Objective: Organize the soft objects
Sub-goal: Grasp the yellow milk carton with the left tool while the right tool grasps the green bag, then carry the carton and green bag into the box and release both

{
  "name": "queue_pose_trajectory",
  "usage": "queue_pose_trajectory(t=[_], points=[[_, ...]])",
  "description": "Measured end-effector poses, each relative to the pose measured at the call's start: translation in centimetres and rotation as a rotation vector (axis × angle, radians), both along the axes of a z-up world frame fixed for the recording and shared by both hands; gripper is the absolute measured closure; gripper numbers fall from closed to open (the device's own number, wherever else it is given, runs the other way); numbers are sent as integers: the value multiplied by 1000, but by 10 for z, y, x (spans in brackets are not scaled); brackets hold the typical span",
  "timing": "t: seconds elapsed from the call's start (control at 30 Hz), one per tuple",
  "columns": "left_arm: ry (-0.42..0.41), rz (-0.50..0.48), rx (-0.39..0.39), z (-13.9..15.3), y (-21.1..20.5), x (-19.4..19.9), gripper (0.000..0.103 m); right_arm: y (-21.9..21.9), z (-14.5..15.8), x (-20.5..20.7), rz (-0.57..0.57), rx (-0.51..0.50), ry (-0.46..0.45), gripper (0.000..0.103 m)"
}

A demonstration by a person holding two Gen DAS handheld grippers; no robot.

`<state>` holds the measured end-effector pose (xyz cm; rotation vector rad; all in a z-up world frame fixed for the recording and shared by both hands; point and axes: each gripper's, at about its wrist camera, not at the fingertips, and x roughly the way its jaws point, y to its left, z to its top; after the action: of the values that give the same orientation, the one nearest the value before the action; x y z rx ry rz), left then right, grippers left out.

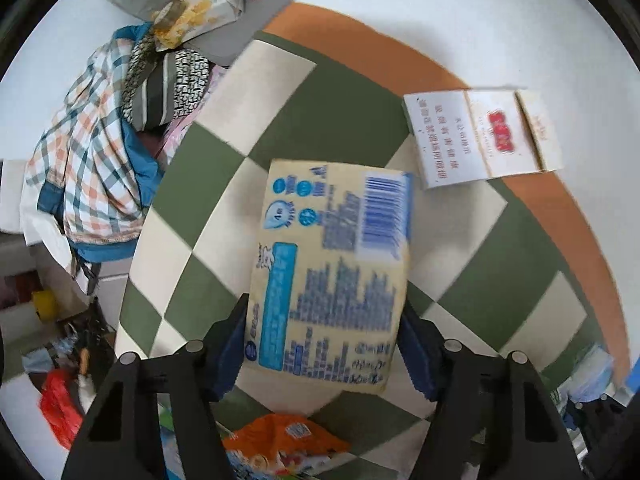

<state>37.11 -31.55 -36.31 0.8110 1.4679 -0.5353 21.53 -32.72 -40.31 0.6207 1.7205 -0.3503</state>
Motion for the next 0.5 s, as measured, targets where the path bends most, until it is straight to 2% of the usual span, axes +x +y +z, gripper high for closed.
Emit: queue_pose_trajectory(t=[0.13,0.3,0.5], points=[[17,54,-79,27,17,-12,39,0,18,-1,1,-9,-30,68],[12,138,-172,64,44,-35,39,7,55,-5,22,-15,-95,68],[-6,311,-321,126,113,-60,39,28,109,-5,82,-4,-188,69]])
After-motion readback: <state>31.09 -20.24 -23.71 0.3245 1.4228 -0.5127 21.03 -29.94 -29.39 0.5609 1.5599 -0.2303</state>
